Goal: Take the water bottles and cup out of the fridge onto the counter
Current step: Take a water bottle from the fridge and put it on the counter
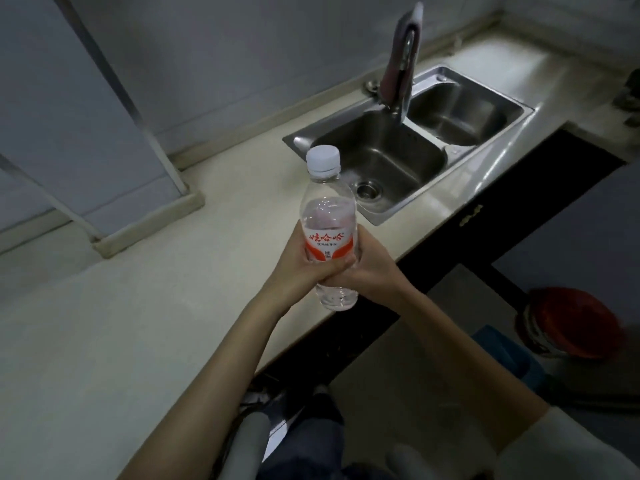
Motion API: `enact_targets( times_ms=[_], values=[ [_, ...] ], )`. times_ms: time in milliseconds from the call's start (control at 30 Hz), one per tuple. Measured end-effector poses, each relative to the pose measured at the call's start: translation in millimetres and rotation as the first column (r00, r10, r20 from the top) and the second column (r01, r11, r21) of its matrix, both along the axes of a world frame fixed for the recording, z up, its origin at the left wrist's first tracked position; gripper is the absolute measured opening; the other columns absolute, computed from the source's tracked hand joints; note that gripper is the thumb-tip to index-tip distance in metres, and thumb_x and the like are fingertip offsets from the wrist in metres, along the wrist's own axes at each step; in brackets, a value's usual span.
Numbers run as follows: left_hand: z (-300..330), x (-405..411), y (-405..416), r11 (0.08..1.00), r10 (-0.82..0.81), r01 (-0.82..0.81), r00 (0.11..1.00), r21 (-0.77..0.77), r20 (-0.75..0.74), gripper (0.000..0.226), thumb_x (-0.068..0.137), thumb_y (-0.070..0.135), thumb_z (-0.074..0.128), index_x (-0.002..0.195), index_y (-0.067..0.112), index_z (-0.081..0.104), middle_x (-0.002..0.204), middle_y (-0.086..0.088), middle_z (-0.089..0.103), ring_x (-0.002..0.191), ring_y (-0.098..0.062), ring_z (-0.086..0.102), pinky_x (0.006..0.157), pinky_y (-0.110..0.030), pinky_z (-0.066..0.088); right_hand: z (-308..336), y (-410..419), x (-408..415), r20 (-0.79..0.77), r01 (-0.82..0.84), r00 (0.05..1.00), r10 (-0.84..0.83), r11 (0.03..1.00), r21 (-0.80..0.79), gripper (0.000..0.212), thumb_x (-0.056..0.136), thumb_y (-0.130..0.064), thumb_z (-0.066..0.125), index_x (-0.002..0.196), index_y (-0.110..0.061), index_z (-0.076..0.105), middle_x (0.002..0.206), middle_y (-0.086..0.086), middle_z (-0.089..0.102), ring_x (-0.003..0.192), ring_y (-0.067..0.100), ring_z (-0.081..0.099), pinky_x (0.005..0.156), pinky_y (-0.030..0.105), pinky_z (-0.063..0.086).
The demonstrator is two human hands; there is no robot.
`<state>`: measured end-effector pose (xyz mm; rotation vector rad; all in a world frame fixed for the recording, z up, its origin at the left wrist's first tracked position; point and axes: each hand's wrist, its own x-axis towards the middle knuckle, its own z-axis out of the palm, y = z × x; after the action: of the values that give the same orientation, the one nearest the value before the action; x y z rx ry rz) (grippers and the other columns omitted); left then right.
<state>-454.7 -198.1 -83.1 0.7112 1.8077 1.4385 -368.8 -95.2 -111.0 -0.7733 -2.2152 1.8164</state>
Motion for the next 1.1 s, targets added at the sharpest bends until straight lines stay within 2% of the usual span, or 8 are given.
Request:
enact_targets(
  times_ms=[100,367,467,567,667,767,933,1100],
  values=[
    [0,-27,13,0.998,0.057,-0.057,0.998,-0.002,-0.021,0.071,0.071,0.016,0.078,0.133,0.017,0.043,0.125,-0.005,0.059,0.113,-0.02,0.058,0.089,-0.026,0.052,-1,19,-33,0.007,-0.069,0.998,0.069,0.998,0.002,0.087,0.048,-0.045,0.088,0.121,-0.016,0.051,0.112,0.006,0.066,0.102,0.024,0.066,0.083,0.046,0.056],
    [0,-86,31,0.988,0.156,-0.156,0.987,-0.014,-0.026,0.072,0.064,0.029,0.078,0.129,0.019,0.048,0.119,-0.003,0.064,0.108,-0.014,0.062,0.093,-0.035,0.052,5,48,-103,-0.014,-0.171,0.985,0.171,0.985,-0.007,0.07,0.053,-0.02,0.086,0.112,-0.02,0.05,0.106,-0.003,0.065,0.098,0.014,0.065,0.084,0.035,0.056],
    [-2,-107,41,0.967,0.252,-0.253,0.967,-0.034,-0.028,0.068,0.071,0.018,0.078,0.131,0.013,0.047,0.124,-0.01,0.06,0.116,-0.022,0.057,0.1,-0.043,0.047,6,59,-133,-0.033,-0.258,0.965,0.259,0.966,0.036,0.063,0.061,-0.01,0.084,0.11,-0.026,0.048,0.102,-0.01,0.062,0.096,0.008,0.063,0.082,0.023,0.053],
    [-9,-132,54,0.941,0.335,-0.336,0.942,-0.053,-0.011,0.068,0.072,0.011,0.077,0.132,0.01,0.046,0.126,-0.011,0.058,0.117,-0.022,0.055,0.1,-0.039,0.047,7,72,-164,-0.045,-0.33,0.941,0.334,0.941,0.08,0.058,0.062,-0.007,0.083,0.095,-0.038,0.048,0.093,-0.017,0.06,0.088,0.003,0.062,0.078,0.019,0.052],
    [-20,-160,60,0.925,0.371,-0.373,0.927,-0.068,-0.049,0.065,0.068,0.014,0.081,0.126,0.014,0.051,0.117,-0.005,0.064,0.106,-0.012,0.061,0.082,-0.018,0.052,0,85,-199,-0.018,-0.383,0.922,0.386,0.919,0.091,0.053,0.059,-0.006,0.083,0.085,-0.039,0.051,0.087,-0.014,0.063,0.087,0.008,0.064,0.082,0.033,0.056],
    [-30,-189,70,0.881,0.465,-0.467,0.884,-0.078,-0.051,0.061,0.066,0.012,0.082,0.122,0.013,0.055,0.11,-0.002,0.066,0.101,-0.009,0.063,0.072,-0.009,0.05,-10,96,-238,-0.009,-0.43,0.902,0.432,0.899,0.087,0.054,0.057,-0.01,0.084,0.089,-0.038,0.05,0.09,-0.012,0.065,0.091,0.014,0.066,0.085,0.041,0.055],
    [-45,-244,86,0.813,0.576,-0.581,0.813,-0.047,-0.085,0.06,0.066,0.003,0.08,0.119,0.009,0.053,0.099,0.008,0.063,0.085,0.008,0.062,0.066,-0.006,0.048,-26,109,-305,-0.035,-0.48,0.875,0.483,0.874,0.08,0.056,0.061,-0.002,0.081,0.085,-0.038,0.045,0.084,-0.017,0.06,0.079,0.002,0.062,0.075,0.023,0.053],
    [-66,-299,89,0.736,0.667,-0.675,0.736,-0.057,-0.116,0.058,0.064,0.008,0.082,0.113,0.017,0.052,0.101,0.008,0.063,0.097,-0.006,0.061,0.079,-0.016,0.052,-50,106,-374,-0.066,-0.52,0.849,0.524,0.852,0.063,0.056,0.06,0.002,0.08,0.096,-0.028,0.05,0.094,-0.004,0.065,0.09,0.014,0.065,0.083,0.039,0.057]
  ],
)
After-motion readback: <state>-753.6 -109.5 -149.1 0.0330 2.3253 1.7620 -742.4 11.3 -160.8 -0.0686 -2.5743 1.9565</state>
